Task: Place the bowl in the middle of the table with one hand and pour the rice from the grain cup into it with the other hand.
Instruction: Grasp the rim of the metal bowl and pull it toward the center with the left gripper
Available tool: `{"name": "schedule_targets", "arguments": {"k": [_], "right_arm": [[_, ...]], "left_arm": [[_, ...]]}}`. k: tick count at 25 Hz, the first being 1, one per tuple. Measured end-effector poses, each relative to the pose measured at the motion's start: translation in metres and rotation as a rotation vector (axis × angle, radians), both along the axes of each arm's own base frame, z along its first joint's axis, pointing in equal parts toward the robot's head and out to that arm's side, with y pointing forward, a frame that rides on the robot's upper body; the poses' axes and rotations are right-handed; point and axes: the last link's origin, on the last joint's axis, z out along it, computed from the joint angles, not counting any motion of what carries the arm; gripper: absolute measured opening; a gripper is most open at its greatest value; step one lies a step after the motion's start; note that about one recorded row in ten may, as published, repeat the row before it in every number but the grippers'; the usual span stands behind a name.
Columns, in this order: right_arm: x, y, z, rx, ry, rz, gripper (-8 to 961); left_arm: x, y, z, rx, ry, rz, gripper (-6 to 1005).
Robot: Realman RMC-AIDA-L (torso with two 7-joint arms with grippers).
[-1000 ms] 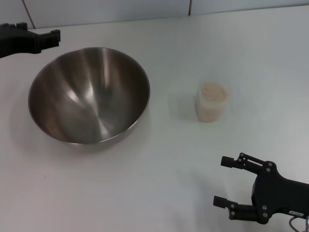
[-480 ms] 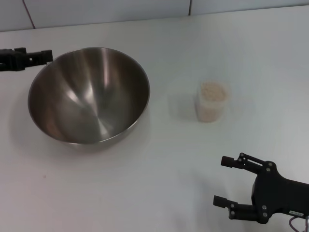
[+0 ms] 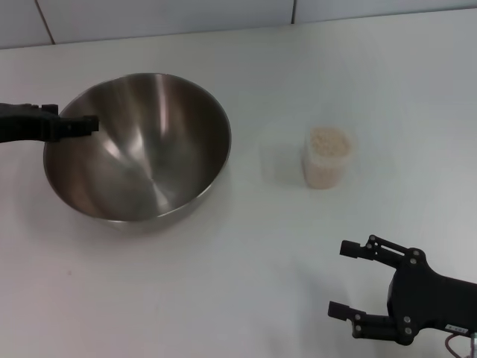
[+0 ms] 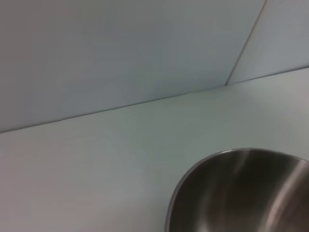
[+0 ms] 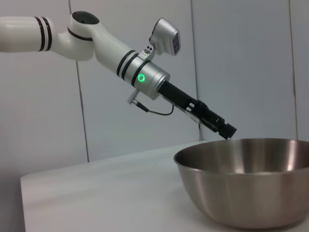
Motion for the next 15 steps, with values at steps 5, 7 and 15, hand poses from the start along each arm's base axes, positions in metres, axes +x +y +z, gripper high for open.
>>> {"name": "schedule_targets", "arguments": {"k": [5,7,15], "right_arm": [[0.000,0.000,0.000,-0.001,0.000,0.001,840],[0.000,0.000,0.000,-0.001,0.000,0.001,840],[0.000,0.000,0.000,0.000,0.000,-0.001,840]], "left_arm": [[-0.001,0.001,-0.004,-0.001,0.016,-0.002,807],[-0.001,0.001,-0.004,-0.001,0.016,-0.002,807],[0.014,-0.008,0.003,0.032,0.050,-0.073,807]]}}
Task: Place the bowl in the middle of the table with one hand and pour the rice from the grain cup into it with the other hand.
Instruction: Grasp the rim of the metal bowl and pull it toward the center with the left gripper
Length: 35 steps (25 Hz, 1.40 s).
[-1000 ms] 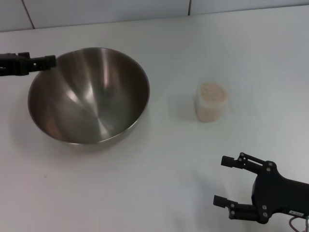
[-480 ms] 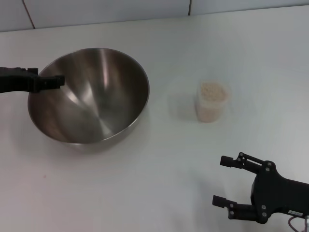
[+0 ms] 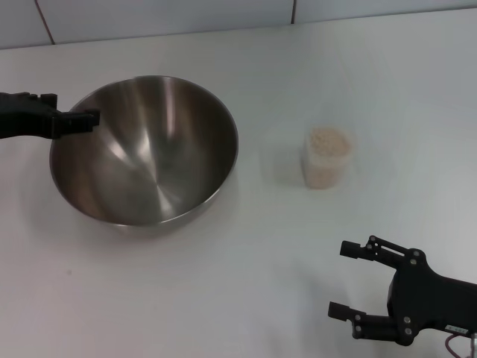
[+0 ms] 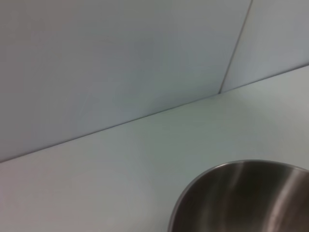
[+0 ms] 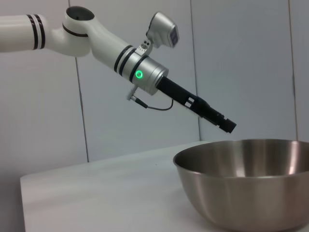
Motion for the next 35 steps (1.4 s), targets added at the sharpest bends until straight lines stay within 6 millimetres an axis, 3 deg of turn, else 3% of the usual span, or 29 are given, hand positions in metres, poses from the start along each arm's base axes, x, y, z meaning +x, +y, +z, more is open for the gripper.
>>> {"name": "schedule_targets", "arguments": {"k": [20,32,35], "right_arm": [[0.001,0.000,-0.001,-0.002,-0.006,-0.004,840],[0.001,0.001,-0.001,-0.001,-0.006,-0.004,839],[0.001,0.001,-0.001,-0.002,-0.006,-0.004,839]], "left_arm": [[-0.018,0.008,-0.024,-0.044,0.029,0.061,776],[-0.016,0.010,-0.035,-0.100,0.072,0.045,750],[-0.015,0.011,-0.039,-0.113,0.088,0.043,618]]}}
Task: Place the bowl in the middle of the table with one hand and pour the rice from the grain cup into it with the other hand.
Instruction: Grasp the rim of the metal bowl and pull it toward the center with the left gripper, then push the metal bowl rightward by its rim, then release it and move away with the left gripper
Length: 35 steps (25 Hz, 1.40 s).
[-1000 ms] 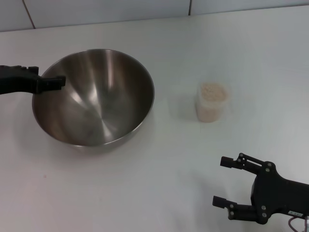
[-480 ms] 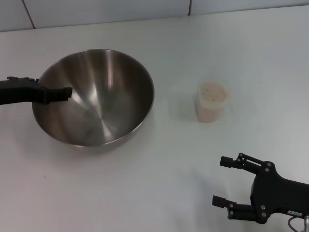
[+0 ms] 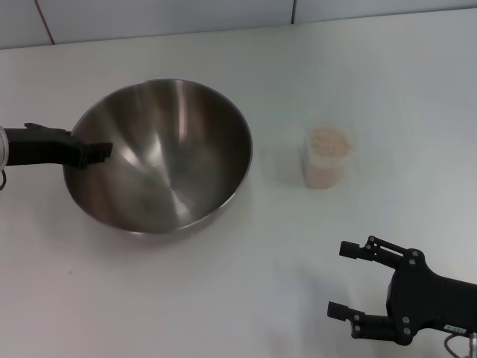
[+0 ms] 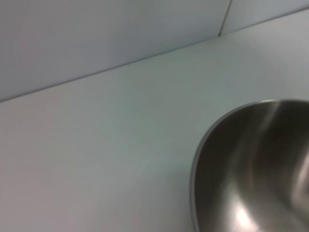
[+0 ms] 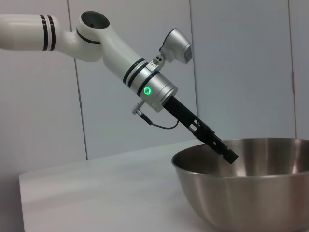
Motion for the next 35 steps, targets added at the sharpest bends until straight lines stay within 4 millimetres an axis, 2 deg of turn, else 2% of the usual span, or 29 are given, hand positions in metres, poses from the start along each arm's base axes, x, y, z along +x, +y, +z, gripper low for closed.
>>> {"name": "schedule_targets", "arguments": {"k": [2,5,15,24,26,27,28,30,32,35], "right_arm": [[0.000,0.000,0.000,0.000,0.001,0.000,839],[0.000,0.000,0.000,-0.001,0.001,-0.002,839],[0.000,-0.001,0.000,0.001,0.001,-0.004,839],[0.001,-0.001,0.000,0.000,0.000,-0.003,840],[0.001,-0.001,0.000,0.000,0.001,-0.004,840],[0.000,-0.001,0.000,0.000,0.001,-0.004,840],[0.000,-0.001,0.000,0.000,0.001,-0.004,840],[0.000,-0.001,0.000,0.000,0.002,-0.003,840],[0.000,0.000,0.000,-0.001,0.002,-0.002,840],[0.000,0.000,-0.001,-0.001,0.002,-0.002,840]], "left_arm": [[0.001,0.002,-0.001,-0.007,0.013,-0.004,530],[0.003,0.003,-0.002,-0.009,0.013,-0.009,267],[0.014,0.006,-0.003,-0.044,0.004,-0.028,14],[0.027,0.011,0.004,-0.062,-0.022,-0.046,41],[0.034,0.014,0.004,-0.074,-0.041,-0.055,47],[0.056,0.023,0.004,-0.101,-0.074,-0.092,49],[0.056,0.023,0.004,-0.101,-0.074,-0.092,52],[0.059,0.025,0.003,-0.105,-0.075,-0.097,58],[0.071,0.035,-0.007,-0.126,-0.072,-0.116,64],[0.074,0.041,-0.014,-0.136,-0.060,-0.117,73]]}}
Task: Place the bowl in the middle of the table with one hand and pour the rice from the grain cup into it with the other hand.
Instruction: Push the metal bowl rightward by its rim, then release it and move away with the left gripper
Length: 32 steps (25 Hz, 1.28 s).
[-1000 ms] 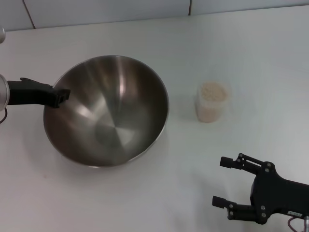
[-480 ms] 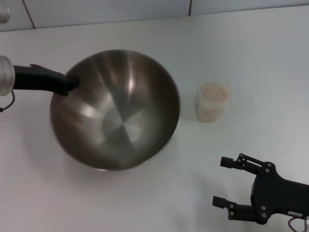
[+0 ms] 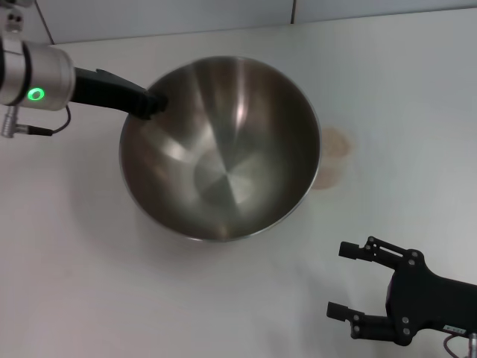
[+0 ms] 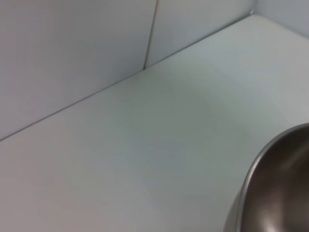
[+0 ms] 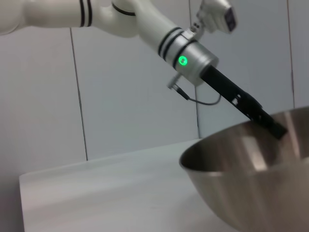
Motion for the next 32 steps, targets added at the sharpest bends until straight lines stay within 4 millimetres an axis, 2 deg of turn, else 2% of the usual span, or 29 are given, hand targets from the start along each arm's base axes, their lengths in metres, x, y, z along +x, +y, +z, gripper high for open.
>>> {"name": "schedule_targets", "arguments": {"k": [1,4,12,20,25,27,29,30,31,32], "right_arm": [[0.000,0.000,0.000,0.000,0.000,0.000,840],[0.001,-0.001,0.000,0.000,0.001,-0.004,840],[0.001,0.000,-0.001,0.001,-0.007,-0.006,840],[0.001,0.002,-0.001,0.000,-0.010,-0.005,839],[0.002,0.001,-0.001,0.002,-0.014,-0.011,839],[0.003,0.001,-0.001,0.009,-0.015,-0.022,839],[0.003,0.001,-0.001,0.011,-0.013,-0.025,839],[0.004,0.000,-0.001,0.018,-0.008,-0.032,839],[0.004,0.000,-0.001,0.018,-0.008,-0.032,839],[0.004,0.001,0.000,0.030,-0.004,-0.040,839]], "left_arm": [[0.000,0.007,-0.010,-0.005,0.030,0.002,76],[-0.002,0.012,-0.014,0.006,0.055,0.009,85],[-0.014,0.013,-0.011,0.021,0.108,0.025,109],[-0.014,0.014,-0.011,0.029,0.107,0.026,132],[-0.006,0.015,-0.004,0.060,0.107,-0.014,147],[0.000,0.008,0.010,0.109,0.106,-0.079,153],[0.001,0.004,0.013,0.122,0.108,-0.100,319],[0.007,-0.009,0.024,0.160,0.096,-0.187,402],[0.007,-0.009,0.024,0.160,0.096,-0.187,423],[0.011,-0.023,0.031,0.179,0.083,-0.266,445]]}}
